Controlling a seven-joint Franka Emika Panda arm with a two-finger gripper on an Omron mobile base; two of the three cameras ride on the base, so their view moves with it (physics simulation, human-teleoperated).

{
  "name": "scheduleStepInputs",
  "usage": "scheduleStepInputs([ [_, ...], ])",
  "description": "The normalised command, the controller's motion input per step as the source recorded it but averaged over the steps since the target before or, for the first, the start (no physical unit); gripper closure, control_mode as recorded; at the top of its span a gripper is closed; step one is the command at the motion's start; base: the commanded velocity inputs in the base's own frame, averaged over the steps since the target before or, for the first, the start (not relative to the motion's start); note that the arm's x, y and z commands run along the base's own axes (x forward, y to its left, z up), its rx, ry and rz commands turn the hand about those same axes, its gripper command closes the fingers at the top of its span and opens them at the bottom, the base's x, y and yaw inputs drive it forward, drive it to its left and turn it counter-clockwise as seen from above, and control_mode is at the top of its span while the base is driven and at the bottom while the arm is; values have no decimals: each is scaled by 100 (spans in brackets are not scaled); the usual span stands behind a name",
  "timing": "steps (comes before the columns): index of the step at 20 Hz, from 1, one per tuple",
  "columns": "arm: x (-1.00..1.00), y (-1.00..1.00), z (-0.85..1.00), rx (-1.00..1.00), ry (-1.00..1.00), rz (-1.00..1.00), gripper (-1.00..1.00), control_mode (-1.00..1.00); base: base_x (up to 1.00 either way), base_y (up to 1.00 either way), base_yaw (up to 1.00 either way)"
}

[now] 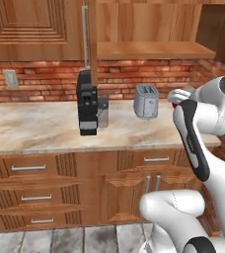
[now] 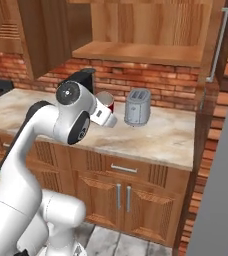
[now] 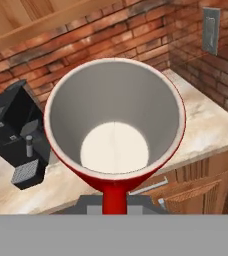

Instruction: Move the mug from next to the sink to the open cabinet. Then, move the bowl with the squash to the fridge to clear the area for faucet cleaning.

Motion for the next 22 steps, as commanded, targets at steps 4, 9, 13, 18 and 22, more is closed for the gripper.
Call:
scheduleStepInputs([
  [4, 0, 0, 0, 0, 0, 0, 100, 100, 77, -6, 1],
  [9, 0, 0, 0, 0, 0, 0, 100, 100, 83, -5, 2],
  [13, 0, 0, 0, 0, 0, 0, 100, 100, 57, -12, 4],
  [18, -11, -3, 13, 0, 0, 2, 100, -100, 0, -10, 7],
  [22, -49, -15, 91, -1, 0, 12, 100, -100, 0, 0, 0],
])
